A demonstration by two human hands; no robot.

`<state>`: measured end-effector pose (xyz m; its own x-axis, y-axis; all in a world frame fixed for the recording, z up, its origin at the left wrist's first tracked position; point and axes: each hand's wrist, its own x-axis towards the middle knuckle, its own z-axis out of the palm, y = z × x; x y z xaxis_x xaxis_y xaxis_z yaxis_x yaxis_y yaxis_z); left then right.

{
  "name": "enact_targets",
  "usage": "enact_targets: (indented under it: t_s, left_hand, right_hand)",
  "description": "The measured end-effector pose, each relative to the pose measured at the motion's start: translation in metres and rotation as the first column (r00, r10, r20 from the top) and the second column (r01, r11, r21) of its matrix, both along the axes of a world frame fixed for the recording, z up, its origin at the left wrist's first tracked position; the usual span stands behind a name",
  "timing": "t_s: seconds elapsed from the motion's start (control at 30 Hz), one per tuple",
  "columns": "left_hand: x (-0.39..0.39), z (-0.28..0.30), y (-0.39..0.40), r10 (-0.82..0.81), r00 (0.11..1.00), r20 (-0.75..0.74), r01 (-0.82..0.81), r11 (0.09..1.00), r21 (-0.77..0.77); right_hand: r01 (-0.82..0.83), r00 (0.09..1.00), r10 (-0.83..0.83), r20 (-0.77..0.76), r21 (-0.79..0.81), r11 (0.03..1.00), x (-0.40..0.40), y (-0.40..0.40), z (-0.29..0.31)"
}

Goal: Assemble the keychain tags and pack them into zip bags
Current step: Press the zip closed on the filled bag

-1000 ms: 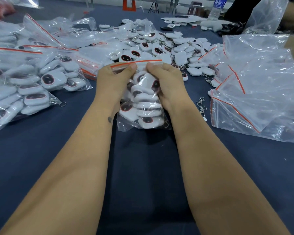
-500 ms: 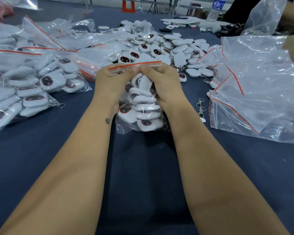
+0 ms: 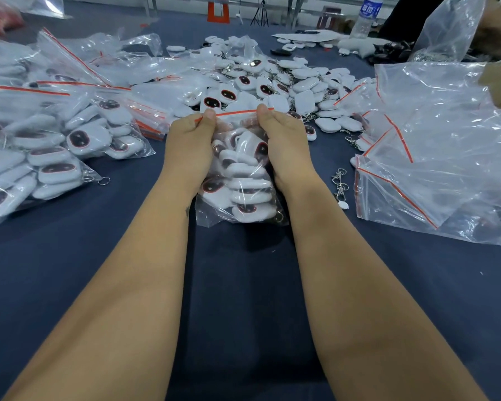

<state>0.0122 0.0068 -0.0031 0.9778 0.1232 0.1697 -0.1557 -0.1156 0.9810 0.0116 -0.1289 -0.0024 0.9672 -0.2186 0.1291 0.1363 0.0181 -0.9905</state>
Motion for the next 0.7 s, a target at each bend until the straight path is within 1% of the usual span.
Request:
enact_targets:
  t_s: [0.07, 0.17, 0.33, 0.4, 0.47, 0.5, 0.6, 0.7]
  left_hand:
    - [0.0007, 0.0008, -0.0016, 0.027, 1.0, -0.004, -0.027, 1.0, 0.003]
    - [0.0027, -0.0001, -0.0027, 0.061, 0.998, -0.033, -0.063, 0.997, -0.05]
    - [0.002, -0.0011, -0.0002, 0.07, 0.997, 0.015, -0.07, 0.997, 0.035]
    - [0.0021, 0.0, 0.0016, 0.075, 0.996, 0.038, -0.076, 0.997, 0.021]
    - [0.0015, 0.0019, 0.0027, 0.048, 0.998, 0.039, -0.045, 0.996, -0.071]
    - [0.0009, 0.0028, 0.0029, 0.019, 0.999, 0.038, -0.015, 0.995, -0.101]
    - [-0.0017, 0.0036, 0.0013, -0.075, 0.996, 0.046, 0.079, 0.99, -0.117]
    - [-0.0033, 0.0033, 0.0004, -0.084, 0.991, 0.101, 0.093, 0.991, -0.096]
  right_hand:
    - [-0.007, 1.0, 0.007, -0.012, -0.01, 1.0, 0.0011, 0.0005, 0.0007]
    - [0.036, 0.999, -0.037, -0.019, -0.058, 0.998, 0.0027, 0.0002, 0.0006]
    - [0.104, 0.994, -0.1, 0.035, -0.124, 0.987, 0.0027, 0.0002, -0.0023]
    - [0.073, 0.997, -0.071, 0.039, -0.063, 0.995, 0.0038, 0.001, -0.0011]
    - [-0.02, 0.999, 0.019, 0.027, 0.048, 0.999, 0.0045, 0.0029, -0.0001]
    - [-0.055, 0.998, 0.052, 0.037, 0.072, 0.996, 0.0049, 0.0033, -0.0007]
    - [-0.035, 0.998, 0.031, 0.059, 0.059, 0.998, 0.0047, 0.003, -0.0024]
    - [-0.044, 0.997, 0.038, 0.07, 0.098, 0.994, 0.0042, 0.0026, -0.0016]
